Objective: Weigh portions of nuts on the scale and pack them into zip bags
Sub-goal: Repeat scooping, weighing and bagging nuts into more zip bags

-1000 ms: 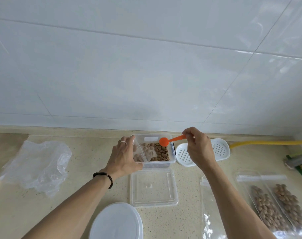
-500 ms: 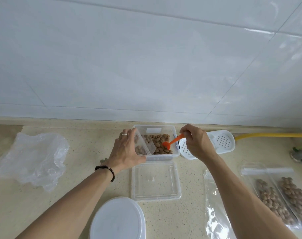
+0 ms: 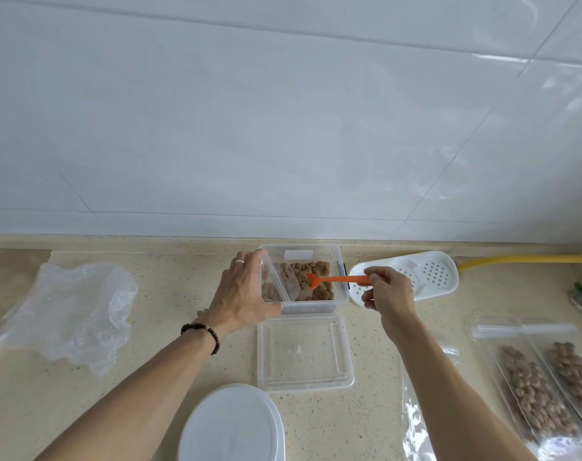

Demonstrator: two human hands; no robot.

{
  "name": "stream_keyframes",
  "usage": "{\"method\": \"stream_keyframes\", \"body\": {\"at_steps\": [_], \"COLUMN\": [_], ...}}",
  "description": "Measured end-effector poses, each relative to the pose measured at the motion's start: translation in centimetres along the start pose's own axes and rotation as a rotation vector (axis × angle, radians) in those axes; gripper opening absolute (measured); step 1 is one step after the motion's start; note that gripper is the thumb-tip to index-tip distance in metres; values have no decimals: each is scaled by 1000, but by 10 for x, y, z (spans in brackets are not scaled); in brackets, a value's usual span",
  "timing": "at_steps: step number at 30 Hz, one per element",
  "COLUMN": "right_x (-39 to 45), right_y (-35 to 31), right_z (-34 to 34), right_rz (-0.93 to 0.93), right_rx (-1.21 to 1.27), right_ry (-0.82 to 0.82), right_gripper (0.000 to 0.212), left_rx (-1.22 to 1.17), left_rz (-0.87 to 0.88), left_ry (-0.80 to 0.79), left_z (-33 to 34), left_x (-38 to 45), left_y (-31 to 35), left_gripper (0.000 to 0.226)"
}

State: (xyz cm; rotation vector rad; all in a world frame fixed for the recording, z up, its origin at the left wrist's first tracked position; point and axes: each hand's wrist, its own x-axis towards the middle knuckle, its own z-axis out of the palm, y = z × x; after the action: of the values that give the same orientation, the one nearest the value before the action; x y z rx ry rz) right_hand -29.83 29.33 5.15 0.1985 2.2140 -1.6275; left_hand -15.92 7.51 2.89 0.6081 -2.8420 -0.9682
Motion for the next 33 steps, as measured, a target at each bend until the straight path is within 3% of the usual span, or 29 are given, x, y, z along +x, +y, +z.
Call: {"method": "stream_keyframes", "body": {"at_steps": [13,17,24,33], "right_x": [-6,-23,-45,-43], "right_y": [-44,-64,-74,-70], "right_z": [-16,-8,17,9], "right_rz": [-92,-220,-655,-708], "right_rx": [122,-10,-359,-372], "right_ry": [30,-34,-260,-199], "right_gripper": [20,20,20,21], "left_rx": [-38,-91,-115,-137], "left_rz": [-39,-68,-92,-130], "left_ry": [53,50,32,41], "left_z": [-4,-4,-5,-4], "left_x": [9,13,11,10], "left_y": [10,15,18,18], "left_gripper": [94,92,101,103]}}
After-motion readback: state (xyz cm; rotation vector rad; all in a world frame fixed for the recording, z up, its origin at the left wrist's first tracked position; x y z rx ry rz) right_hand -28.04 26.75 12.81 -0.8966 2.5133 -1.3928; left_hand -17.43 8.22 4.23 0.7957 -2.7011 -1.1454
